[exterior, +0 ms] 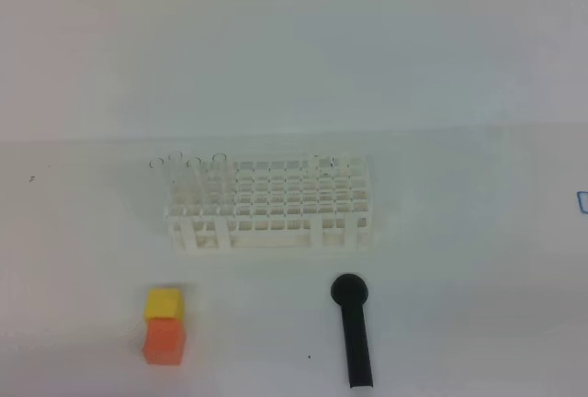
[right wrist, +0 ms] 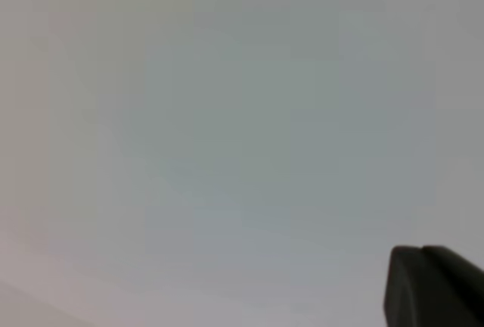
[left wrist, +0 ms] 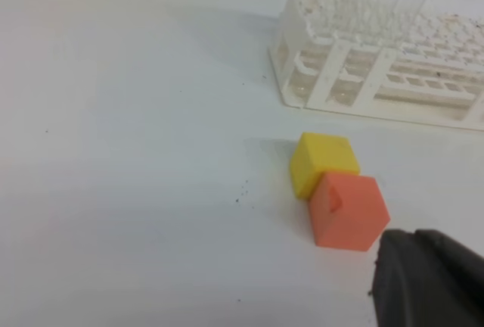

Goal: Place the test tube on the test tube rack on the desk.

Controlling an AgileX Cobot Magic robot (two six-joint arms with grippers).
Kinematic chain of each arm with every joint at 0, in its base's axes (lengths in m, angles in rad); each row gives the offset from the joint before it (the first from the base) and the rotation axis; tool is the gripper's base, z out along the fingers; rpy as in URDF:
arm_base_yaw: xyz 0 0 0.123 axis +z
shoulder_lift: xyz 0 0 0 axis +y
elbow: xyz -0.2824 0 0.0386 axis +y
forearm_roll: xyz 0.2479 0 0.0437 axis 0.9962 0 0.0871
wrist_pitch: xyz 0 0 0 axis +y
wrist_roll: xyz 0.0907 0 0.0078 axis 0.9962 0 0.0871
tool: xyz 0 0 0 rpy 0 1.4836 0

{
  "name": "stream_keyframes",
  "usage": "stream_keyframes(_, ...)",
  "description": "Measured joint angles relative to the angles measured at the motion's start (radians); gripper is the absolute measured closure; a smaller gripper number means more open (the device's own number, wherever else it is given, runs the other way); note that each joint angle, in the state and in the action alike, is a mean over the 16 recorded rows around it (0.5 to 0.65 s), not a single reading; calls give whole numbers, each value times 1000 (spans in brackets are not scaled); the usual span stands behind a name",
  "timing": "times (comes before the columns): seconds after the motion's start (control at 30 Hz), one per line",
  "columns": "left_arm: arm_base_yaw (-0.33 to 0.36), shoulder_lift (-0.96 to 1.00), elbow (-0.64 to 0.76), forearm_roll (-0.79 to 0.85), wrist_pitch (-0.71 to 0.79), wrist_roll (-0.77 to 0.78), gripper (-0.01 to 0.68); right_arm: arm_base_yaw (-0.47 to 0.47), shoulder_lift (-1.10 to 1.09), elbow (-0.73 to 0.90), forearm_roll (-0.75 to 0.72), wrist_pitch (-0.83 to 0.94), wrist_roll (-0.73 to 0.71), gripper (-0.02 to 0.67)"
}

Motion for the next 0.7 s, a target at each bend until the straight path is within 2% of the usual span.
stream_keyframes(0.4,0,1,0,0,0,0,674,-28,-83,40,111,16,-8,650)
stream_keyframes(0.7,0,1,0,0,0,0,674,-85,-116,57,118,240,169,650)
